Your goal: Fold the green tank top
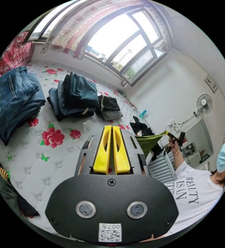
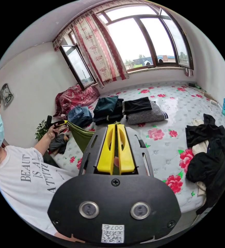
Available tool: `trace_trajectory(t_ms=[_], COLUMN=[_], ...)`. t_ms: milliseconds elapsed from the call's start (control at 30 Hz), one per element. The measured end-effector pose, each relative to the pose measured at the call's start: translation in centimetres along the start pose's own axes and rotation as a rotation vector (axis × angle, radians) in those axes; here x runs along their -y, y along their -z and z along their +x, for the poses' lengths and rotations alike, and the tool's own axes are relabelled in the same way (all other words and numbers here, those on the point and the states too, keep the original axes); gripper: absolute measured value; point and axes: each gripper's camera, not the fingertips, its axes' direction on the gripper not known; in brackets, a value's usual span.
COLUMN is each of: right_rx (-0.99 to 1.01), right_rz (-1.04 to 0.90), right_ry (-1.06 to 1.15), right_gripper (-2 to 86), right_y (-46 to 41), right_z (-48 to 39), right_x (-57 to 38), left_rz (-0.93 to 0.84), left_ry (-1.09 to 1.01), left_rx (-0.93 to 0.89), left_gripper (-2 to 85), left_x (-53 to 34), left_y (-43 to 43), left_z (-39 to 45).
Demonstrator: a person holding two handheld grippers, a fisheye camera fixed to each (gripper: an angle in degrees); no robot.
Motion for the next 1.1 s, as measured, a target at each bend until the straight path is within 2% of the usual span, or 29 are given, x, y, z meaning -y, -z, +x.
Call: trace_trajectory(t_ms=[167, 367, 500, 700, 800, 967, 1100], right_rx=[0.026, 0.058, 0.092, 0.091, 0.104, 0.124, 0.149], right_rz=[0.312, 0.43, 0.346, 0.146, 0.05, -0.158, -0.22], right_ry=[0.077, 0.24, 0.286, 0.215, 0.126, -0.141, -0.257], right_gripper=[-0.3, -0.3, -0.3, -0.3, -0.3, -0.3, -0.3], right_y=[8.5, 15.0, 14.2, 8.8, 5.0, -1.5, -3.5], right_z=[-2.8, -6.1, -6.2, -3.4, -1.0, 4.3, 6.7], right_x=[7.6, 6.8, 4.1, -3.5, -9.0, -19.0, -23.2], left_rz=[0.234, 0.368, 0.345, 0.19, 0.106, -0.028, -0.047], left_ry=[-0.14, -0.274, -0.298, -0.249, -0.142, 0.143, 0.243], left_rx=[-0.059, -0.071, -0.045, 0.0, 0.04, 0.042, 0.001], left_gripper=[-1.0, -1.0, -1.0, -1.0, -1.0, -1.0, -0.9], left_x=[8.7, 6.4, 2.4, -6.6, -13.1, -23.9, -27.4], left_y=[7.9, 17.1, 19.6, 17.9, 15.1, 11.7, 11.4], left_z=[6.5, 10.5, 10.4, 6.7, 2.9, -3.7, -6.0])
